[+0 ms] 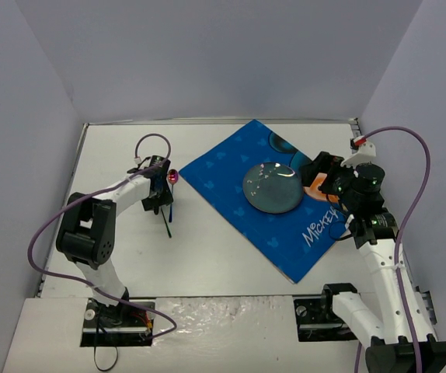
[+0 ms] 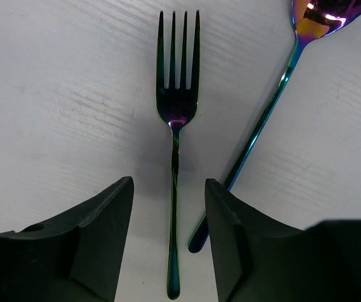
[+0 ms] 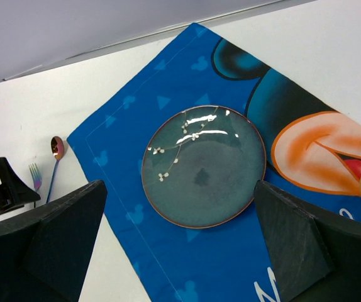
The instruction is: Set the dinner table for one person
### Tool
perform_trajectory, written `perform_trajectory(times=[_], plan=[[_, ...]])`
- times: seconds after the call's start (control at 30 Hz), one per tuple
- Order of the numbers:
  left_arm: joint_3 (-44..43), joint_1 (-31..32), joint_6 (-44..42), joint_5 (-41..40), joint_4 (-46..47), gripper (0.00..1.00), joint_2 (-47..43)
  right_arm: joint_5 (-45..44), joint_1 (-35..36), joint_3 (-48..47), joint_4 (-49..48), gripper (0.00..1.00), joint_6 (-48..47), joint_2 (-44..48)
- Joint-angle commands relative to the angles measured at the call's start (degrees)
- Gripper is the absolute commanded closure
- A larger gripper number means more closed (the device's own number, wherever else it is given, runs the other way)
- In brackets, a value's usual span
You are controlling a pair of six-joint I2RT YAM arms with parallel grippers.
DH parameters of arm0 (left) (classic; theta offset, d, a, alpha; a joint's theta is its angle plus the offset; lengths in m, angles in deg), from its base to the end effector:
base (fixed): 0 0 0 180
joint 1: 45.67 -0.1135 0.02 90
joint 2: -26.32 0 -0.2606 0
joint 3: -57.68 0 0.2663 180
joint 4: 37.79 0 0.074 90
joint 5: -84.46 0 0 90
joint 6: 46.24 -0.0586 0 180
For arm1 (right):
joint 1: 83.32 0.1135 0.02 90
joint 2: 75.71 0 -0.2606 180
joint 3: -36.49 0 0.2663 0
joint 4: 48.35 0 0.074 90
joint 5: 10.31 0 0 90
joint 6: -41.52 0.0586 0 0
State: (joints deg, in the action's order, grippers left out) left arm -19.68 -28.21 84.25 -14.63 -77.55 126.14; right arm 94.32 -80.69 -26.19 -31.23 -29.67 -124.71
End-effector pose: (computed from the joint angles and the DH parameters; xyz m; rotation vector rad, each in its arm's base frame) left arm 0.3576 -0.1028 0.1519 -0.5777 2.5759 -0.1326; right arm 0.2373 0.0257 0.3653 0.0345 1.6514 0.4941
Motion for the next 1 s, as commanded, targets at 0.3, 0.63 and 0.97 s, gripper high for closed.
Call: perform_trajectory(times=[0.3,0.63,0.97], plan=[[3.1,0.0,1.2,-0.6,4.7,0.85,-0.1,-0.4,2.6,0.0,-3.6,0.00,-2.3,0.9],[5.0,-0.1,-0.3,-2.0,4.5,1.00,-1.2,-2.7,6.4,-0.5,-3.6,0.00,-4.0,2.1],[-3.9,0.2,-11.6,-4.7,-4.2,1.00,-11.5,-1.6,7.0,-1.0,-3.3,0.00,-3.5,3.5]])
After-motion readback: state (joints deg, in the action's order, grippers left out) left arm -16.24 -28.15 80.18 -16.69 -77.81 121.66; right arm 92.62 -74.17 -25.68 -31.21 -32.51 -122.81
